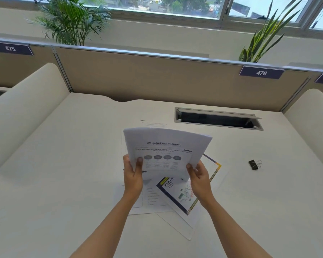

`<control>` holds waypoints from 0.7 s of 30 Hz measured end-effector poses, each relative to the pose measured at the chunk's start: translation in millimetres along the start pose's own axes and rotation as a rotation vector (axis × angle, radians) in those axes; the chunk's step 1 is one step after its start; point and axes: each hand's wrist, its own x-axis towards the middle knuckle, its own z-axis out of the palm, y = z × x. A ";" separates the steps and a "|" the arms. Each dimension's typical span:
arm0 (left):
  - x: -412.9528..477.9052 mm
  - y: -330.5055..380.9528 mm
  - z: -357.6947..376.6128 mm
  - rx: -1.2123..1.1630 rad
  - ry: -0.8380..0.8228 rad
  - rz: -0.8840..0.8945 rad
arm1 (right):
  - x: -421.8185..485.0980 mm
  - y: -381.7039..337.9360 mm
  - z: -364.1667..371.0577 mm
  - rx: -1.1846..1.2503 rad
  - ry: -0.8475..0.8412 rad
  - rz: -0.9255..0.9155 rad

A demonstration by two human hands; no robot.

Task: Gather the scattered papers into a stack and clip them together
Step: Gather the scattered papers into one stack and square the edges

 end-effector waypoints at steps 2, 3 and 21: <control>-3.3 -5.8 0.3 0.059 -0.035 -0.020 | -2.4 0.3 0.2 -0.018 0.038 -0.004; -3.0 -6.5 -0.1 0.095 -0.046 -0.020 | -2.5 -0.3 0.2 -0.030 0.060 -0.011; 11.7 -24.7 42.4 0.871 -0.385 -0.182 | -12.2 32.7 -47.4 -0.208 0.619 0.297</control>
